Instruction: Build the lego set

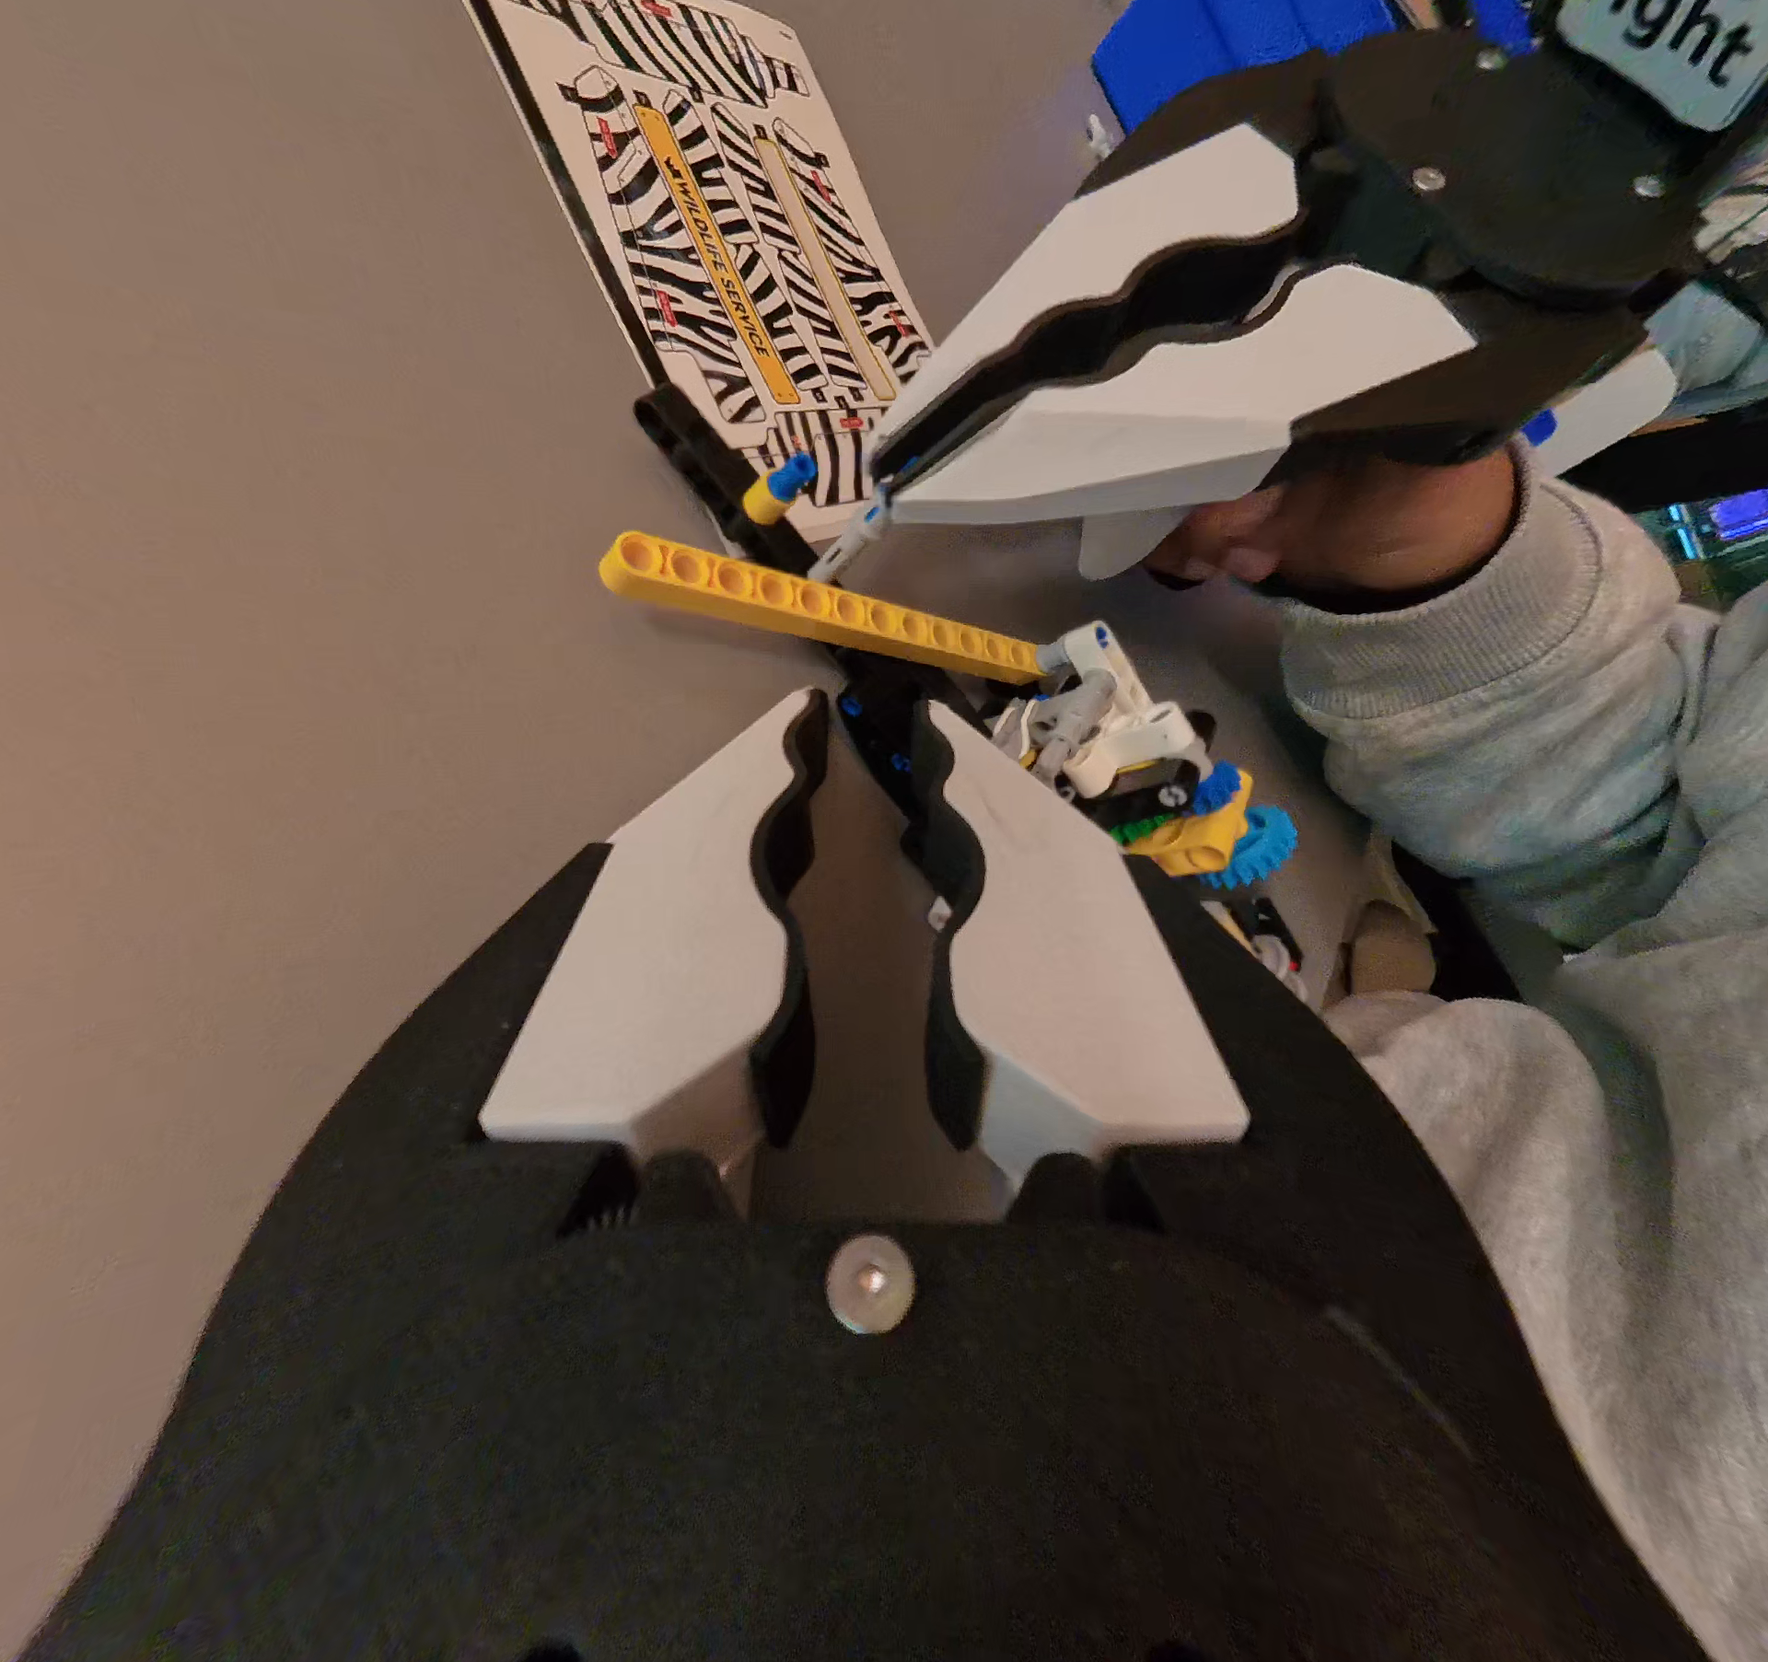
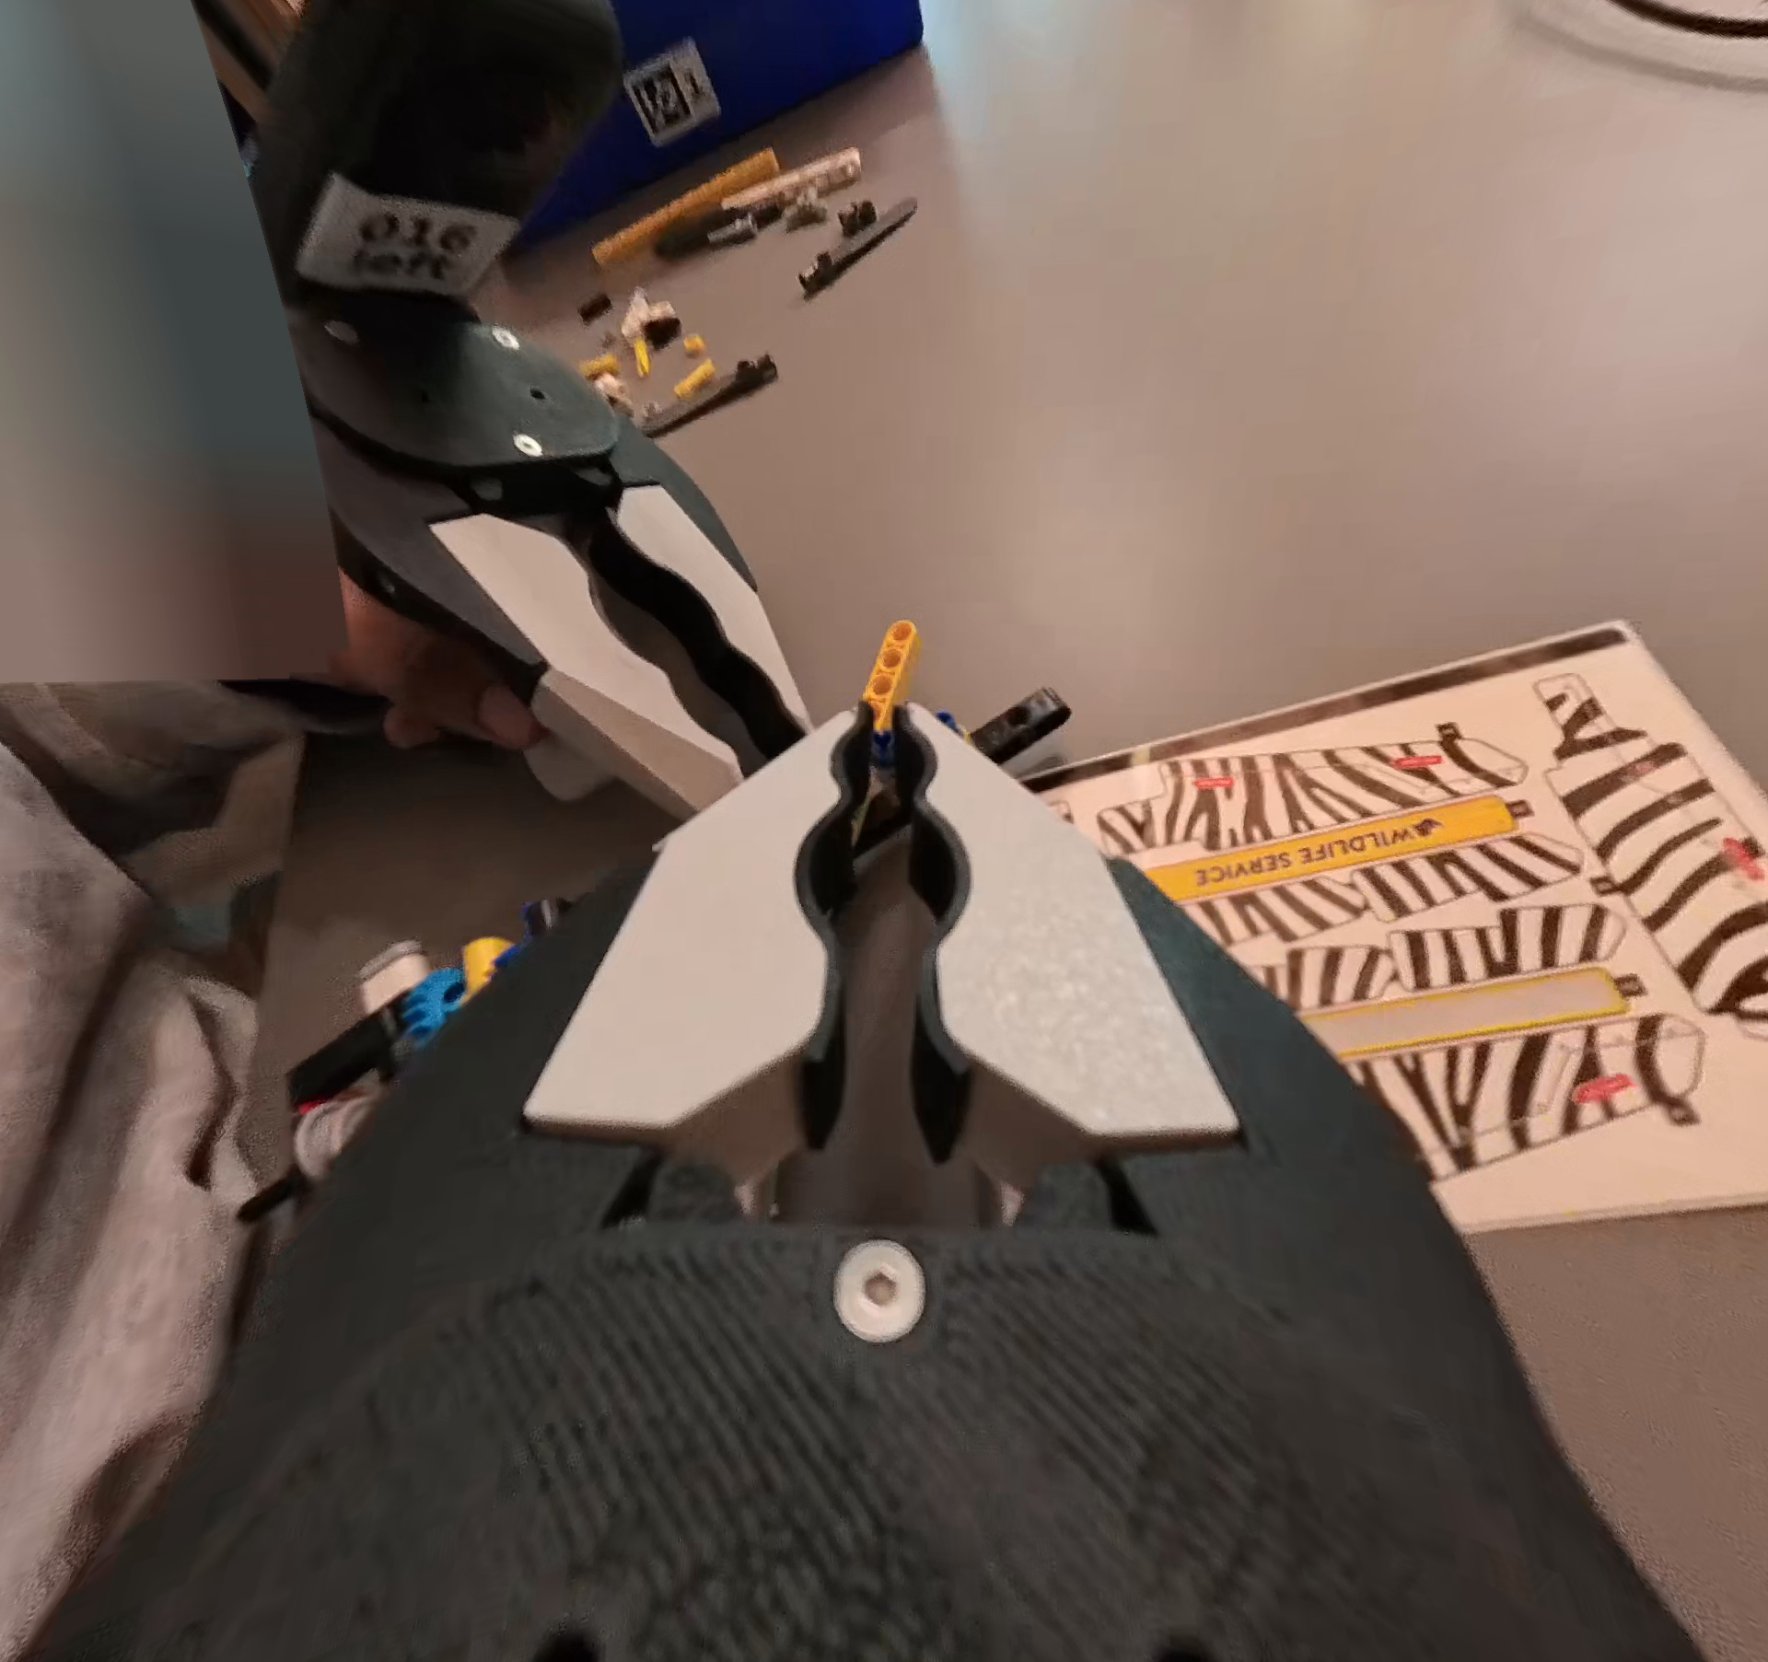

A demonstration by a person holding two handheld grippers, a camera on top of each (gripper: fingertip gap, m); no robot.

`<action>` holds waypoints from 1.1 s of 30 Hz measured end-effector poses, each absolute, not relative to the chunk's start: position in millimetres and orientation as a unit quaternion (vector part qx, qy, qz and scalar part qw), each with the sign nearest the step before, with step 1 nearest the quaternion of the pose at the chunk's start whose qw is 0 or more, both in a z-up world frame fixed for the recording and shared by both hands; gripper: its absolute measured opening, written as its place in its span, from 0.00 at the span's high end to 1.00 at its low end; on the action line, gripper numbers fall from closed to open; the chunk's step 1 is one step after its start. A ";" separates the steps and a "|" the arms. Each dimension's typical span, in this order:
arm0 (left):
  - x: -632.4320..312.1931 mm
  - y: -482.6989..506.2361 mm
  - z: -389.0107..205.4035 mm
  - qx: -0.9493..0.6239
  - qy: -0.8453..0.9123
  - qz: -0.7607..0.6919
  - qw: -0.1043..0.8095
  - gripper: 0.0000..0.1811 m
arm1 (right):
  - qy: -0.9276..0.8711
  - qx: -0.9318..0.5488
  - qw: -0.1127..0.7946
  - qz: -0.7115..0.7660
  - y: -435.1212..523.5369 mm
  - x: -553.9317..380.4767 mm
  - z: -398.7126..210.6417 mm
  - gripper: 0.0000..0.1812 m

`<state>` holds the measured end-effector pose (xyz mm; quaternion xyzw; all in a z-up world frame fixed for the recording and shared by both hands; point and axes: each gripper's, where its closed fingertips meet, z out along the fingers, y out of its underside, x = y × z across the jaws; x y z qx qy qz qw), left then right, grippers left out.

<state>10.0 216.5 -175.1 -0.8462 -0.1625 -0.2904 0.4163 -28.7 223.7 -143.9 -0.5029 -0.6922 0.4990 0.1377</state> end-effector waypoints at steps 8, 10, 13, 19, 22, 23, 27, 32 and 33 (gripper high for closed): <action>15.6 218.8 -169.2 -0.829 -0.166 -0.325 0.424 0.85 | -0.640 -0.523 0.140 0.546 236.9 -21.2 -129.4 0.98; 16.2 221.5 -168.6 -0.829 -0.165 -0.323 0.426 0.84 | -0.628 -0.537 0.128 0.548 240.4 -20.1 -131.9 0.99; 19.1 225.1 -168.9 -0.834 -0.157 -0.317 0.423 0.83 | -0.641 -0.559 0.124 0.512 247.9 -14.6 -143.0 0.98; 23.6 224.1 -168.8 -0.834 -0.151 -0.323 0.420 0.83 | -0.669 -0.583 0.146 0.437 267.6 -1.4 -157.8 0.99; 26.0 221.4 -169.3 -0.834 -0.149 -0.332 0.415 0.85 | -0.638 -0.622 0.090 0.445 277.1 4.0 -170.6 0.98; 26.4 220.7 -169.6 -0.835 -0.147 -0.332 0.414 0.85 | -0.625 -0.631 0.064 0.455 278.0 6.1 -172.9 0.98; 26.8 218.7 -169.9 -0.834 -0.148 -0.334 0.413 0.87 | -0.599 -0.647 0.028 0.471 285.3 11.7 -175.1 0.92; 25.9 218.6 -168.9 -0.827 -0.156 -0.348 0.413 0.88 | -0.596 -0.639 0.085 0.478 296.5 13.3 -155.7 0.78; 25.6 218.6 -168.2 -0.825 -0.157 -0.351 0.415 0.89 | -0.597 -0.633 0.095 0.484 294.9 13.4 -149.7 0.79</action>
